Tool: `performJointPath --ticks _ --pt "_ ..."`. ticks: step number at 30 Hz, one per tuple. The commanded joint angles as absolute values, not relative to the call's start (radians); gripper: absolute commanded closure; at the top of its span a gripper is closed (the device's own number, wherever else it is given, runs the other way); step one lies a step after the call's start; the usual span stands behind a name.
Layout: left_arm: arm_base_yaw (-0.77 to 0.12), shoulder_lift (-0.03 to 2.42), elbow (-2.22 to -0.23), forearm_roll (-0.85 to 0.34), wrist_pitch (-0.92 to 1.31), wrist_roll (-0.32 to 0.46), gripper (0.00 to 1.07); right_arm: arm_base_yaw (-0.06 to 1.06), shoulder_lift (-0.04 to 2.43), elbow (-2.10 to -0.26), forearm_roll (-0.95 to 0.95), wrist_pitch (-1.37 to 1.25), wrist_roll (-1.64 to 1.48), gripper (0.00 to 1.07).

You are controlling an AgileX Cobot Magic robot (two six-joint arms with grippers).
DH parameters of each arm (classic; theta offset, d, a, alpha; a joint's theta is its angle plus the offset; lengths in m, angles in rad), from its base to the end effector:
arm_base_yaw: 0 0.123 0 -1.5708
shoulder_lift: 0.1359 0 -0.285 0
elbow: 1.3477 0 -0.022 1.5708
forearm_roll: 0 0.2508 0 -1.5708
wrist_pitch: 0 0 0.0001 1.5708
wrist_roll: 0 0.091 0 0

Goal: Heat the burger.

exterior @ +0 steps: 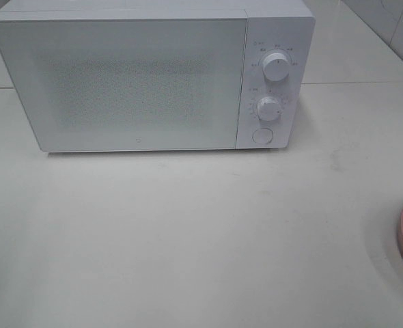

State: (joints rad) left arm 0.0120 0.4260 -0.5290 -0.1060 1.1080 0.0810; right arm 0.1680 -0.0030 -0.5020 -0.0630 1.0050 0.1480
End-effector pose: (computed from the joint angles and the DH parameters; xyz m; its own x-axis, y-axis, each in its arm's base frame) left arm 0.0562 -0.0079 0.2720 -0.7909 0.0239 -0.6115 0.0723 0.9959 -0.0546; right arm -0.0026 -0.0053 0.2825 -0.4057 0.0466 -0.9128 -0.0732 0.9938 0.0833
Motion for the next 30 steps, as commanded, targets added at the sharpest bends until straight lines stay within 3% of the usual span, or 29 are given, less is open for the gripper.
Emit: performJointPath --ticks 1,14,18,30 --pt "0.013 0.337 -0.518 -0.104 1.073 0.076 0.07 0.162 -0.033 -0.499 -0.059 0.999 0.140 0.35" --pt "0.025 0.055 -0.518 -0.131 1.072 0.076 0.07 0.162 -0.033 -0.499 -0.059 0.999 0.140 0.35" --pt "0.118 -0.035 -0.518 -0.131 1.072 0.076 0.07 0.162 -0.033 -0.499 -0.059 0.999 0.140 0.35" --pt "0.128 -0.028 -0.517 -0.139 1.071 0.076 0.07 0.162 -0.033 -0.499 -0.059 0.999 0.140 0.35"
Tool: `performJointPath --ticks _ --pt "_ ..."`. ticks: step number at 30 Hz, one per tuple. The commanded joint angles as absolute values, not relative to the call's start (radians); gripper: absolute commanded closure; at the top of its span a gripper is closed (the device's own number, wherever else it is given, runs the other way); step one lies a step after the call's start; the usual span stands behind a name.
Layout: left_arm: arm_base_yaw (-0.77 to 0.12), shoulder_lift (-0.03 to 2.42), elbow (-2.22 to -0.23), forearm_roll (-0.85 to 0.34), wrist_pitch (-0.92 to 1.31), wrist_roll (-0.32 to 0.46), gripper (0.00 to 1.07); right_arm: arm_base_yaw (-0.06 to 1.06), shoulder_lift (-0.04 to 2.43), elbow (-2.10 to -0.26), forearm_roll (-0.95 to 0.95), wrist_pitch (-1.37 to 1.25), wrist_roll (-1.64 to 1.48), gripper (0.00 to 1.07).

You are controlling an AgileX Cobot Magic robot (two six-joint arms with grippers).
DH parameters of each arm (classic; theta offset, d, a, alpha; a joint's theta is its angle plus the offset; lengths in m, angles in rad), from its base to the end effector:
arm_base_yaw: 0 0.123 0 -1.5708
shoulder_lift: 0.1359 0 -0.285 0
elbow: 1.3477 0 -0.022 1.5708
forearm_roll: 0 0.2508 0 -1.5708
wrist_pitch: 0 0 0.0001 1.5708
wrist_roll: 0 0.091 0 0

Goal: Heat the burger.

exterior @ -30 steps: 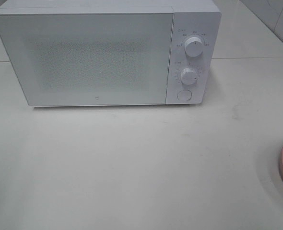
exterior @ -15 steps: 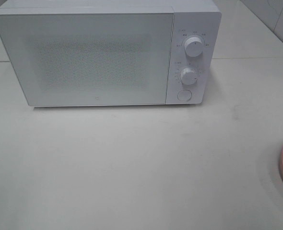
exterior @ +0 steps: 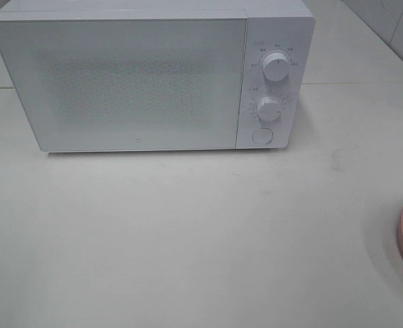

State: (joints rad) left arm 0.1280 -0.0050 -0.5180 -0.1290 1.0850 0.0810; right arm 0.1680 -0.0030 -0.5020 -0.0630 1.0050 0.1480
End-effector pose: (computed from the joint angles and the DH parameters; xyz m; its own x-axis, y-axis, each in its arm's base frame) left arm -0.0077 -0.0114 0.2808 -0.4508 -0.0375 -0.8918 -0.0171 0.9993 -0.0334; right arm -0.0026 -0.0053 0.2825 -0.4057 0.0466 -0.9128 -0.0732 0.9938 0.0833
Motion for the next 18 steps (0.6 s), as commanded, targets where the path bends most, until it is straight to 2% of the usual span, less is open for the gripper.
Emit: performJointPath --ticks 1,18 --pt "0.128 -0.028 -0.517 -0.139 1.071 0.076 0.07 0.162 -0.033 -0.499 -0.059 0.999 0.140 0.35" --pt "0.128 -0.028 -0.517 -0.139 1.071 0.076 0.07 0.162 -0.033 -0.499 -0.059 0.999 0.140 0.35"
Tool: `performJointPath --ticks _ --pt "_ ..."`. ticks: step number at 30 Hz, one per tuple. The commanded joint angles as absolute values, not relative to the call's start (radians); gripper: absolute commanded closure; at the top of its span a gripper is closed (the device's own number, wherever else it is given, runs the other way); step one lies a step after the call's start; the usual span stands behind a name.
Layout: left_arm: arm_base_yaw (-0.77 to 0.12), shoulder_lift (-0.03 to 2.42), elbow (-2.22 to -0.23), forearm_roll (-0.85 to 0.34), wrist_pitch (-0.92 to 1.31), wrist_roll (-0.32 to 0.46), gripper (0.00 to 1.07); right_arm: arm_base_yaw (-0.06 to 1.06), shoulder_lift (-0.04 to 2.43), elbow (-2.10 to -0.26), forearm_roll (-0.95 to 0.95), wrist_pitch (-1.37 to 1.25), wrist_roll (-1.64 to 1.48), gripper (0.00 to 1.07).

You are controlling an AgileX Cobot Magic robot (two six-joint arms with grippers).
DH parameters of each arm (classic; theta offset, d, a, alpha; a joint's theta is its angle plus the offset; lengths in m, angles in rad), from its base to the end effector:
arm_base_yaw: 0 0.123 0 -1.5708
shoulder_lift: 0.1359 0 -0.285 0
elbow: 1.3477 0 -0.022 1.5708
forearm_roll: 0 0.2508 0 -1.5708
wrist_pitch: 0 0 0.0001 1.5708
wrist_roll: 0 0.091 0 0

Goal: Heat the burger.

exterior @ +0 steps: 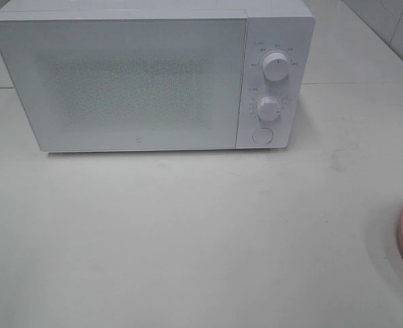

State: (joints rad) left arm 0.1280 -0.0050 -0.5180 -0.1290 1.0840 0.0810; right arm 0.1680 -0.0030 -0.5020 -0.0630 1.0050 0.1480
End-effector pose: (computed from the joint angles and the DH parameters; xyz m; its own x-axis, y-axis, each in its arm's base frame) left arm -0.0077 -0.0114 0.2809 -0.4499 -0.0375 -0.8923 -0.0171 0.9993 -0.0333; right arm -0.0026 -0.0053 0.2825 -0.4057 0.0466 -0.9128 -0.0732 0.9938 0.0833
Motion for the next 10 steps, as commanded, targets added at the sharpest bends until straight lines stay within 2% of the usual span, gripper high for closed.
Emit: performJointPath --ticks 1,10 --pt "0.128 -0.028 -0.517 -0.139 1.071 0.076 0.07 0.162 -0.033 -0.499 -0.059 0.999 0.140 0.35" --pt "0.128 -0.028 -0.517 -0.139 1.071 0.076 0.07 0.162 -0.033 -0.499 -0.059 0.999 0.140 0.35"
